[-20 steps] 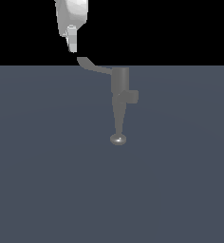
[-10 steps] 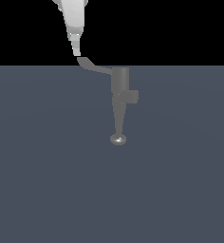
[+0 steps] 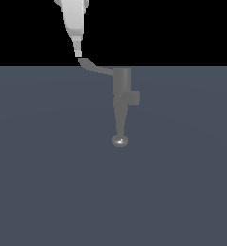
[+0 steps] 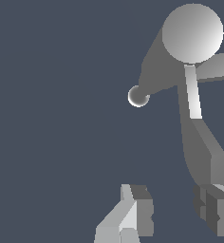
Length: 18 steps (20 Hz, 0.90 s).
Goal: Turn on the faucet by rotating a designated handle.
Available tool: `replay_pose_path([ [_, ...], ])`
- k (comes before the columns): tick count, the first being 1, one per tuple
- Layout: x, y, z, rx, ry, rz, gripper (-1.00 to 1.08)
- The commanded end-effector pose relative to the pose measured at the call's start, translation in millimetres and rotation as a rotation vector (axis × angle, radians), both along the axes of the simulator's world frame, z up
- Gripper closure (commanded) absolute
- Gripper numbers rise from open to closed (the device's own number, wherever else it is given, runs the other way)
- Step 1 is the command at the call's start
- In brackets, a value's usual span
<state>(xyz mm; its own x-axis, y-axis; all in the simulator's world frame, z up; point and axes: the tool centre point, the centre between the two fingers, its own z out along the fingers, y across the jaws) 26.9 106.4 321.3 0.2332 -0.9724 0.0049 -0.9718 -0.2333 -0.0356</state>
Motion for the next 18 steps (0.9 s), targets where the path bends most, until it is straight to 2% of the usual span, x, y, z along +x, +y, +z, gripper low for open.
replay_pose_path([
  [1,-1,-22,-22,-0.003,0.036,-0.03,1.08],
  [8,-1,-18,-18,-0.003,0.03,-0.02,1.08],
  [18,-29,-26,-19,-0.003,0.032,-0.022,1.08],
])
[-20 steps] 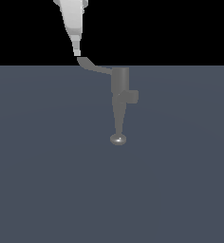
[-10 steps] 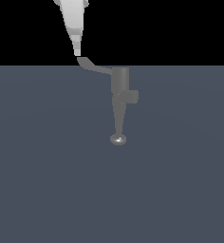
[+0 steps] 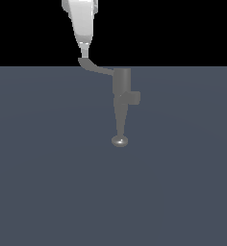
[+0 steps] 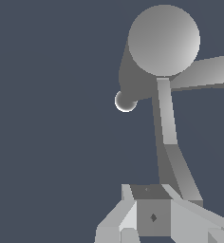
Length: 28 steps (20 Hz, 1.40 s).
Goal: Turn on the faucet by rotating a designated handle.
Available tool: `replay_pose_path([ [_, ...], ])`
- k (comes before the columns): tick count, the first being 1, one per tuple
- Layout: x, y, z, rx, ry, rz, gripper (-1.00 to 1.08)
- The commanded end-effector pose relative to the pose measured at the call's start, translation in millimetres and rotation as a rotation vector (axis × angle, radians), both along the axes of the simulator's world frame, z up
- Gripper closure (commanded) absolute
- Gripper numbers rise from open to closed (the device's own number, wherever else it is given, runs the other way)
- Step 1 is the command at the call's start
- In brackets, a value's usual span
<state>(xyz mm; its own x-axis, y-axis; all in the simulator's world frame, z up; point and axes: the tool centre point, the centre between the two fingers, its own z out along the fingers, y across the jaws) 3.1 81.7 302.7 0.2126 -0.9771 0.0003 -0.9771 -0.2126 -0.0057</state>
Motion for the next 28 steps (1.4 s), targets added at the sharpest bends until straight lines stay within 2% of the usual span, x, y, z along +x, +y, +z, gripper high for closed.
replay_pose_path([
  [1,-8,-2,-1,-0.001,0.002,-0.001,1.08],
  [19,-59,-17,-2,-0.001,0.005,-0.003,1.08],
  [21,-55,-14,0,0.0,-0.002,0.001,1.08],
  [28,-70,-38,-1,0.0,0.0,0.0,1.08],
])
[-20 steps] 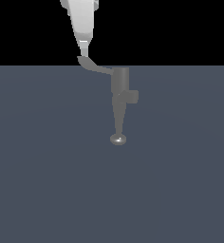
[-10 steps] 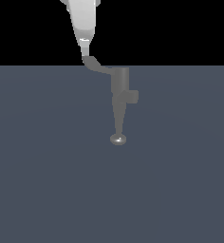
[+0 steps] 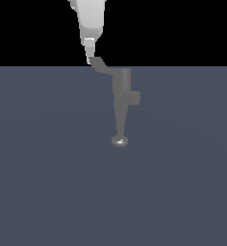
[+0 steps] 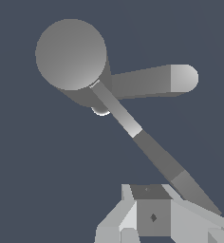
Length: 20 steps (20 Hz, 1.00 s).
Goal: Turn on the faucet by rotating a designated handle.
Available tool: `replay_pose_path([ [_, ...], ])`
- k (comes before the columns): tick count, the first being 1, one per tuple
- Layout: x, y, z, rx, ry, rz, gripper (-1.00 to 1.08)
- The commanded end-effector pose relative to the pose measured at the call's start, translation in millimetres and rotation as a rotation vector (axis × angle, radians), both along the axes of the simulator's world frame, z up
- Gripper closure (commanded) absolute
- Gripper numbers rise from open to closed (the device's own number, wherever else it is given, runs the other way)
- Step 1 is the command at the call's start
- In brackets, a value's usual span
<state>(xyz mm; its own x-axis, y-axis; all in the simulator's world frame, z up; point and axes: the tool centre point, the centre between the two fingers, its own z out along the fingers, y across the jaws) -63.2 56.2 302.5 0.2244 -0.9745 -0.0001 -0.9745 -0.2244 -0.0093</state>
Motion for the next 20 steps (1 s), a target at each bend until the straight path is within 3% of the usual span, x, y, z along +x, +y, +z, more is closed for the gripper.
replay_pose_path([
  [1,-6,-16,-1,-0.001,0.004,-0.013,1.08],
  [15,-40,-67,-2,-0.002,0.009,-0.016,1.08],
  [17,-35,-57,0,-0.002,0.002,-0.003,1.08],
  [20,-32,-76,-1,-0.002,0.003,-0.006,1.08],
])
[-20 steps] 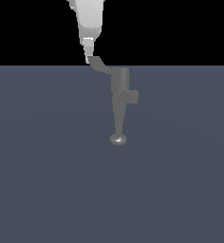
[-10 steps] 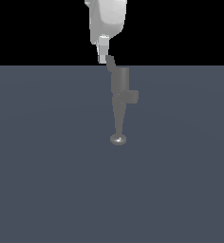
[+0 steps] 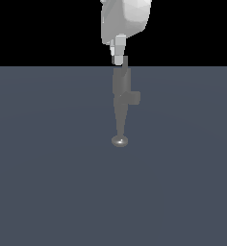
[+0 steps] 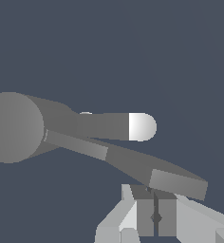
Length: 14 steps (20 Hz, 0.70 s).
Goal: Turn on the faucet by rotating a designated handle.
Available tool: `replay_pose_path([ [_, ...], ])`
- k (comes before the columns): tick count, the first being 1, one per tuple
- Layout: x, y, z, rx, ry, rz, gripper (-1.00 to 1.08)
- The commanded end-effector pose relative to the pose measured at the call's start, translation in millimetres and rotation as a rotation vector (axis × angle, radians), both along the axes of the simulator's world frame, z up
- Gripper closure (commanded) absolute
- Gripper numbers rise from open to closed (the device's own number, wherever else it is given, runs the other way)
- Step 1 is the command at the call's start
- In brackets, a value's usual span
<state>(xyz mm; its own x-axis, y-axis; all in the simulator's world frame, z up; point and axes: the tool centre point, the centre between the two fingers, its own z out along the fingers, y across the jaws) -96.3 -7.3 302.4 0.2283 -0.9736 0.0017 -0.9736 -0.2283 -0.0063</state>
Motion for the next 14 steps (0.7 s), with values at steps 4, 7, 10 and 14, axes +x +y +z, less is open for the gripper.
replay_pose_path([
  [4,6,-36,-1,0.0,0.002,-0.013,1.08],
  [7,9,-53,-2,0.0,0.004,-0.015,1.08],
  [10,13,-71,-2,0.0,0.005,-0.017,1.08],
  [14,16,-87,-2,0.0,0.006,-0.019,1.08],
])
